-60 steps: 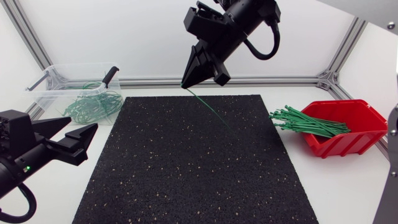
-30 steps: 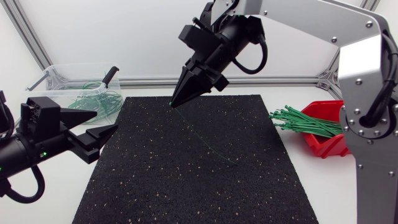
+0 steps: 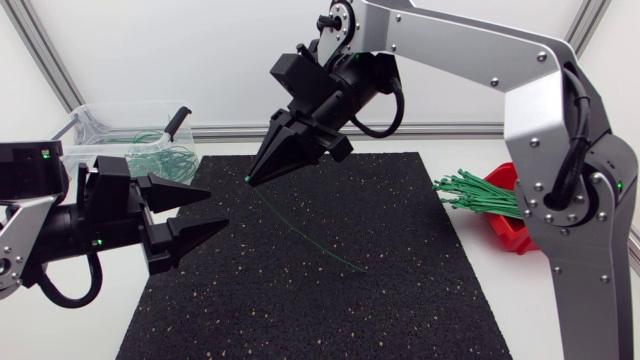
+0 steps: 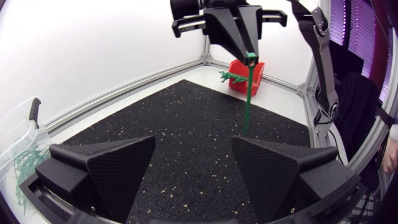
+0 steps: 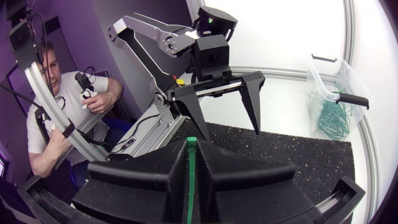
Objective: Take a green cable tie from the red box, thread the tail through the head to close it, then place it in the transparent bin on the left.
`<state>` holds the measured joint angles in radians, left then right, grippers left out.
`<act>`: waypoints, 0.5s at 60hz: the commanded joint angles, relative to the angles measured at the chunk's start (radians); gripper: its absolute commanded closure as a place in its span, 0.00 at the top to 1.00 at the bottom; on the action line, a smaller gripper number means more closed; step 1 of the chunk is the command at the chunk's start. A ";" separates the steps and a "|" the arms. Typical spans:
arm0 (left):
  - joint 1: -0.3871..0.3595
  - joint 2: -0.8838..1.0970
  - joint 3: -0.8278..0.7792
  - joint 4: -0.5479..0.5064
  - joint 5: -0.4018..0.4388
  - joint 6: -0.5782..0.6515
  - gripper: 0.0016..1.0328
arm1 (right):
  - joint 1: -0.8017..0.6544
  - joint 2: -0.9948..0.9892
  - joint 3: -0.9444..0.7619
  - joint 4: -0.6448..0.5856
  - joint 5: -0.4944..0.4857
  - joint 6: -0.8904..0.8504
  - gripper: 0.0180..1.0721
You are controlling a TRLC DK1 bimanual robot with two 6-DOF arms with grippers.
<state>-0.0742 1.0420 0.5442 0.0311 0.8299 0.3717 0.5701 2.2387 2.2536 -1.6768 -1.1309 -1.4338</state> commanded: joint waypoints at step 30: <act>-0.061 0.098 0.056 0.095 0.322 0.018 0.84 | 0.024 0.004 -0.132 -0.170 -0.107 -0.209 0.05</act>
<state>-0.1276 1.1187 0.5625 0.1139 1.1137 0.3782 0.5800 2.2387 2.1548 -1.6768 -1.2259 -1.5955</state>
